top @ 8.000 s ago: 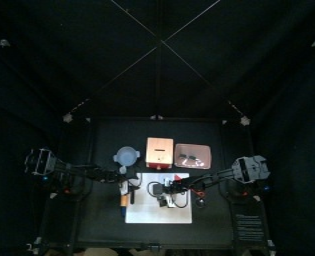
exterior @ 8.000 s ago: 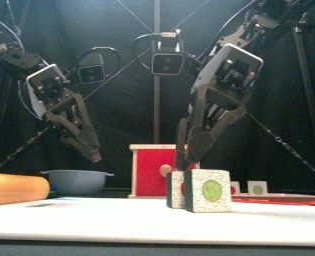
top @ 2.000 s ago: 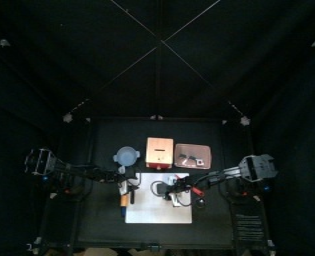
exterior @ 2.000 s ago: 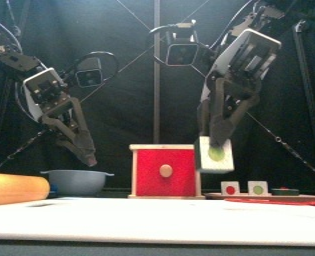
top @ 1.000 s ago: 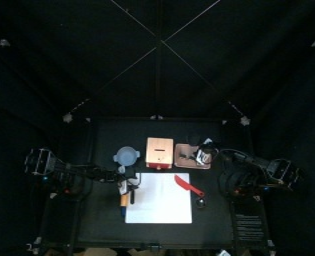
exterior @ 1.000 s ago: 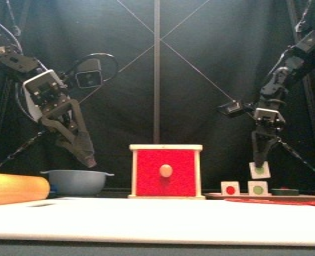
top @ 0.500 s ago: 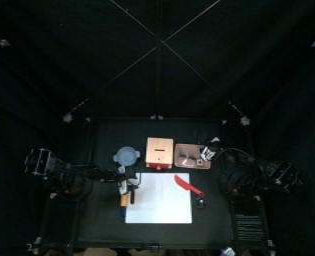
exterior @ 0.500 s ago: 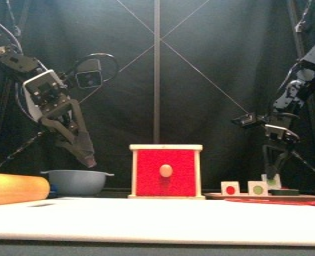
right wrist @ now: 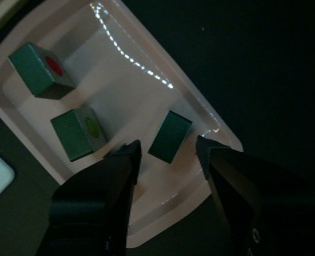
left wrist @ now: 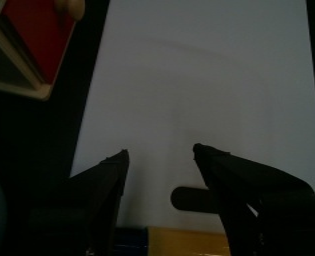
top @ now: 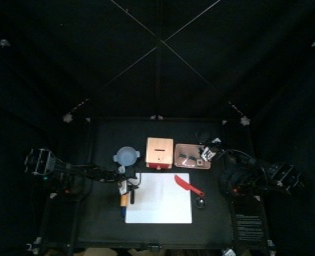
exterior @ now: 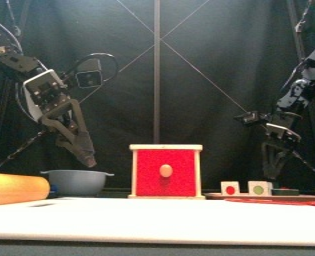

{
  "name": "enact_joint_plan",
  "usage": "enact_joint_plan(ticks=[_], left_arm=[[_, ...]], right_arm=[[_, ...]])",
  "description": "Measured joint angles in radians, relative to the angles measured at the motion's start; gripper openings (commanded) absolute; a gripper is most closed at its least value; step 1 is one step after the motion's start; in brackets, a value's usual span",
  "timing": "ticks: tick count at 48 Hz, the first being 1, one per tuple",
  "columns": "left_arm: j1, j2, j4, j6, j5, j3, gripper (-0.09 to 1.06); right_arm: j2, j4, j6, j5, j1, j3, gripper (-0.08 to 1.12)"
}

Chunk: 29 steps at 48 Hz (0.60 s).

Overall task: Place sushi on board then cut the sushi with the knife then place the pieces on the plate
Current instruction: Place the 4 sushi pieces on the plate

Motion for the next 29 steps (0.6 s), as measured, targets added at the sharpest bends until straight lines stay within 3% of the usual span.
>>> enact_joint_plan(ticks=[6, 17, 29], left_arm=[[0.0, -0.026, 0.0, 0.0, 0.003, 0.0, 0.9], [-0.002, -0.14, -0.011, -0.003, 0.017, 0.011, 0.9], [0.003, -0.262, -0.014, 0.005, 0.043, 0.084, 0.9]], right_arm=[[-0.087, 0.005, 0.0, 0.0, 0.037, -0.003, 0.83], [-0.253, 0.052, -0.002, -0.029, 0.247, -0.023, 0.83], [-0.244, 0.098, -0.002, -0.112, 0.454, -0.023, 0.83]])
